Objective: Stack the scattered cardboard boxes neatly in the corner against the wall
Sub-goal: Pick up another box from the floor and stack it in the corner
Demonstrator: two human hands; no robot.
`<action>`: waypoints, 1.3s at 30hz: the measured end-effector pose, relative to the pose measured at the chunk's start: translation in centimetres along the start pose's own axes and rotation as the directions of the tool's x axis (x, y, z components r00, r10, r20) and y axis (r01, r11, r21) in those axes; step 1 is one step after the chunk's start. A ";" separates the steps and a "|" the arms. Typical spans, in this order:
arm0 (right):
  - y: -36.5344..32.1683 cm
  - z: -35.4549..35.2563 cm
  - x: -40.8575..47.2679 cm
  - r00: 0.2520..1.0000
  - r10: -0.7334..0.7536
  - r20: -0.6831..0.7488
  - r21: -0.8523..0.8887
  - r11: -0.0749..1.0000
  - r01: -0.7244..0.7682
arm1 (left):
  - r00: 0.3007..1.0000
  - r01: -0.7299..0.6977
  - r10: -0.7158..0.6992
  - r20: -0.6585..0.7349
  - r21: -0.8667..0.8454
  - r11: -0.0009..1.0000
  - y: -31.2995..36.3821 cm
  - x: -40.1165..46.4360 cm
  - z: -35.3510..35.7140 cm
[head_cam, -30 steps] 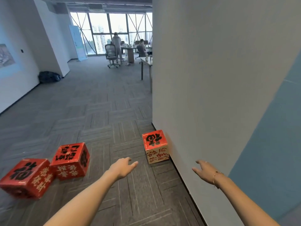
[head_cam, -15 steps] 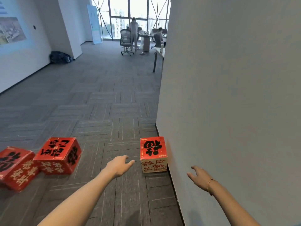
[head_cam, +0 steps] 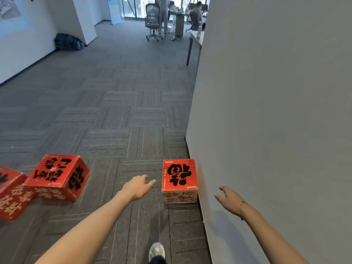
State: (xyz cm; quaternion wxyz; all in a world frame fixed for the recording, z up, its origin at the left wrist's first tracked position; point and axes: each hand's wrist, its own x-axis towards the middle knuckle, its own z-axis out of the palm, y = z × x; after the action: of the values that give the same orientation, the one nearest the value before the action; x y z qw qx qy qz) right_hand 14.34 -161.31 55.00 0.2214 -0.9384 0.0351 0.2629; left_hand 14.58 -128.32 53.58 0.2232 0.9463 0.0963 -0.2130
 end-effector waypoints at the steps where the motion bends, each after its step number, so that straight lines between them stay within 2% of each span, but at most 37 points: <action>1: -0.2 -0.3 1.8 1.000 0.009 0.002 0.004 1.000 -0.009 | 1.000 0.000 0.000 0.010 -0.011 1.000 0.2 1.9 -0.3; 9: -4.1 -0.5 15.5 0.994 0.113 0.001 0.092 0.989 -0.113 | 0.998 0.045 -0.037 0.050 -0.163 0.986 0.2 16.8 -2.1; 15: -4.2 1.6 26.0 0.987 0.154 0.055 0.151 0.975 -0.160 | 0.988 0.122 -0.097 0.118 -0.231 0.965 -2.0 24.4 0.8; 20: -2.1 4.4 34.5 0.971 0.205 0.122 0.140 0.965 -0.221 | 0.969 0.225 -0.176 0.175 -0.317 0.922 -4.2 30.7 5.5; 26: 3.4 12.5 43.9 0.930 0.233 0.285 0.107 0.956 -0.272 | 0.932 0.345 -0.273 0.239 -0.349 0.871 -7.0 38.4 17.1; 28: 5.4 14.8 46.7 0.918 0.260 0.299 0.114 0.945 -0.305 | 0.918 0.373 -0.285 0.276 -0.357 0.856 -7.5 40.7 21.0; 32: 8.5 19.0 52.3 0.924 0.306 0.228 0.147 0.928 -0.343 | 0.916 0.384 -0.298 0.270 -0.368 0.847 -8.5 45.6 27.1; 39: 13.8 25.1 61.1 0.969 0.241 0.055 0.180 0.952 -0.247 | 0.918 0.393 -0.320 0.237 -0.422 0.817 -10.0 52.7 34.7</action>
State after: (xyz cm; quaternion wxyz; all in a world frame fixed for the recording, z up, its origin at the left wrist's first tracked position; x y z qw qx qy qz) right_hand 52.28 -159.73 -0.76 0.2743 -0.8978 0.1712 0.2991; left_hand 46.23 -130.96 -1.88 0.4040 0.8115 0.3022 -0.2949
